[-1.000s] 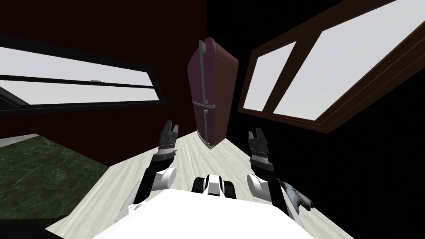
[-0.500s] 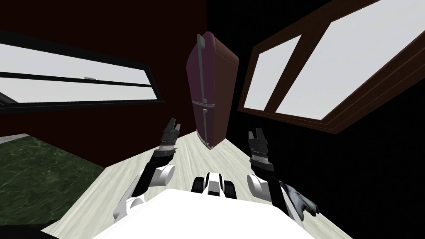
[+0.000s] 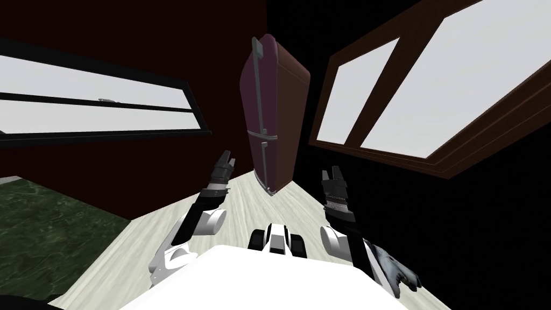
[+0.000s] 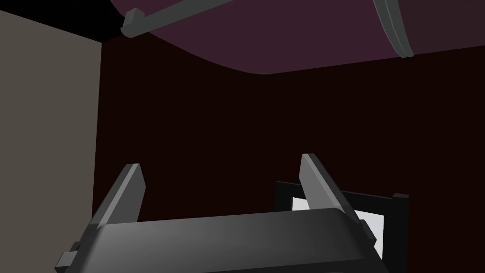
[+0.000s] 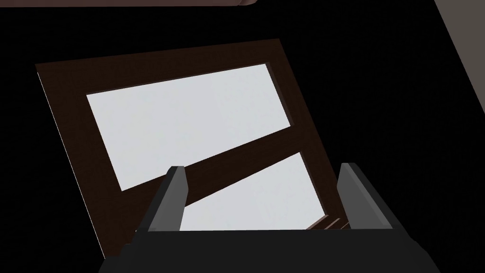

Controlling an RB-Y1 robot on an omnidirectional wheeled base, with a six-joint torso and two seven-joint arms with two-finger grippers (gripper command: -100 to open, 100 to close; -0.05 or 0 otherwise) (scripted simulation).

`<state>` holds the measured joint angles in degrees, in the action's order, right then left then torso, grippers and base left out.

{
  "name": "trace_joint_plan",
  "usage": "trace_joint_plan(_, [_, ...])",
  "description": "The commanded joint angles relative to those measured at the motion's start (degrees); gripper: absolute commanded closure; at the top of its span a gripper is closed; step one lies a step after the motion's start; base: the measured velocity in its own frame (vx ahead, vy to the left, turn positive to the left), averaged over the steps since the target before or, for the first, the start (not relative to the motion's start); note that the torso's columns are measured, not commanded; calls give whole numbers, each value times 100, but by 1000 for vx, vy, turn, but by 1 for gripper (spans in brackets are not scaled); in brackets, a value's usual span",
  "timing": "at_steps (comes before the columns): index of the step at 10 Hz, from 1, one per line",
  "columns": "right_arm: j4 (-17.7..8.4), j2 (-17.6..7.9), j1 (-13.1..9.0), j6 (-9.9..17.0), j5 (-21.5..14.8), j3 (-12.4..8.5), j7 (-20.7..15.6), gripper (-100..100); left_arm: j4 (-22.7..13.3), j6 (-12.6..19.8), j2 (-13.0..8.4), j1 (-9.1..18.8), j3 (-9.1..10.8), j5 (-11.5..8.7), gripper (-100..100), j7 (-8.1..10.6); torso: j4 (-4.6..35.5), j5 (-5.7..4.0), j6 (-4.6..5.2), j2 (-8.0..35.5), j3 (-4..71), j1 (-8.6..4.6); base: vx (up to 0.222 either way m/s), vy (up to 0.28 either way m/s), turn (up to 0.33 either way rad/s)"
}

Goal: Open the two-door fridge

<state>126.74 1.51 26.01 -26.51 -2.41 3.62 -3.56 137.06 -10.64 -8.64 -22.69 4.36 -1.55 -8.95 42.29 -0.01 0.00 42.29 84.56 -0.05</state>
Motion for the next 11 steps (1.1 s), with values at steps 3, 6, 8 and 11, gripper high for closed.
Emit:
trace_joint_plan(3, [0, 0, 0, 0, 0, 0, 0, 0, 99, 591, -96, 273, 116, -58, -100, -1, -2, 1, 0, -8, 5, 4, 77, -22, 5])
trace_joint_plan(6, [0, 0, 0, 0, 0, 0, 0, 0, 180, 1052, -141, 503, 202, -99, -100, -9, -2, 1, 0, -7, 4, 3, 85, -25, 5])
trace_joint_plan(8, [0, 0, 0, 0, 0, 0, 0, 0, 219, 1293, -159, 623, 246, -121, -100, -13, 0, 1, 0, 0, 1, 3, 75, -30, 4])
trace_joint_plan(11, [0, 0, 0, 0, 0, 0, 0, 0, 289, 1789, -198, 870, 338, -165, -100, -21, -2, 1, 0, -7, 4, 5, 81, -26, 5])
